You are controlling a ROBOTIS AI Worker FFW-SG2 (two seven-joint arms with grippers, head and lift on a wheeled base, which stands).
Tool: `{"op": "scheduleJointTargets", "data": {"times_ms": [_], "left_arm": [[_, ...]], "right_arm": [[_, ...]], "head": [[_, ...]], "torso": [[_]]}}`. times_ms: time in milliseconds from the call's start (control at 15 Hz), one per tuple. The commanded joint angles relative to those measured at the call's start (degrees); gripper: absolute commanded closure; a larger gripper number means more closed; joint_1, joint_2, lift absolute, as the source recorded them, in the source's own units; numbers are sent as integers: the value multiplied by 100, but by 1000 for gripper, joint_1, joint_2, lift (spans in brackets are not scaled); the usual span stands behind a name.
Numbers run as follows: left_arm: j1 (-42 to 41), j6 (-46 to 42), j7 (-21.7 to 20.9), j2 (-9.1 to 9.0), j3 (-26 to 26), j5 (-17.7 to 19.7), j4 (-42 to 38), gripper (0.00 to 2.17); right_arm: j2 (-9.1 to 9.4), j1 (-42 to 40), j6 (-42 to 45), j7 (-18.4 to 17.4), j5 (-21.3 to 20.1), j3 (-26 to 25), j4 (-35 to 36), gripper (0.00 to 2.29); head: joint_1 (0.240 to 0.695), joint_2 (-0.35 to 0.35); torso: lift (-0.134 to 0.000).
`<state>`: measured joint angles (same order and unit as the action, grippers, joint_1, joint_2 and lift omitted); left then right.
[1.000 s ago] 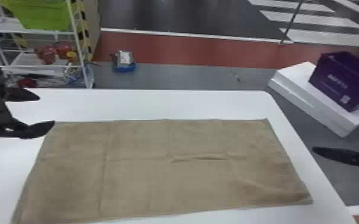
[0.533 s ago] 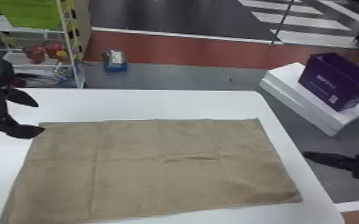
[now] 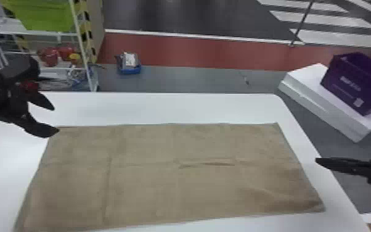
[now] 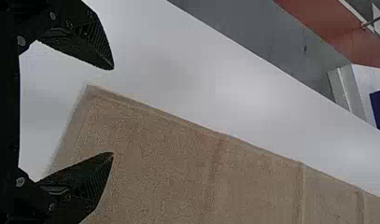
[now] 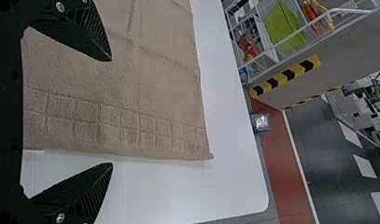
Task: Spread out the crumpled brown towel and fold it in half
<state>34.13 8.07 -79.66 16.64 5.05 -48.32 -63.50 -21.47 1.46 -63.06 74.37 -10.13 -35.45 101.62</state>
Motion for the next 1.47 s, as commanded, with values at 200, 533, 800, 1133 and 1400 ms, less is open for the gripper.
{"op": "scheduleJointTargets", "data": {"times_ms": [200,533,800,1133,1400], "left_arm": [[278,-2,241,-232,-109,-55,478,272],[419,-353,513,-267,-118,-327,979,326],[419,-635,900,-267,-118,-538,1340,326],[366,-898,1040,-214,-109,-758,1401,326],[392,-898,1163,-162,-109,-881,1524,326]], "right_arm": [[3,-58,69,-1,46,-93,-28,90],[3,-93,122,7,72,-102,-37,93],[3,-146,245,7,90,-102,-55,93],[29,-137,263,7,90,-93,-55,93],[38,-146,333,7,90,-102,-72,93]], "head": [[695,-162],[695,-179],[695,-173],[695,-170],[695,-152]], "torso": [[-134],[-134],[-134],[-134],[-134]]}}
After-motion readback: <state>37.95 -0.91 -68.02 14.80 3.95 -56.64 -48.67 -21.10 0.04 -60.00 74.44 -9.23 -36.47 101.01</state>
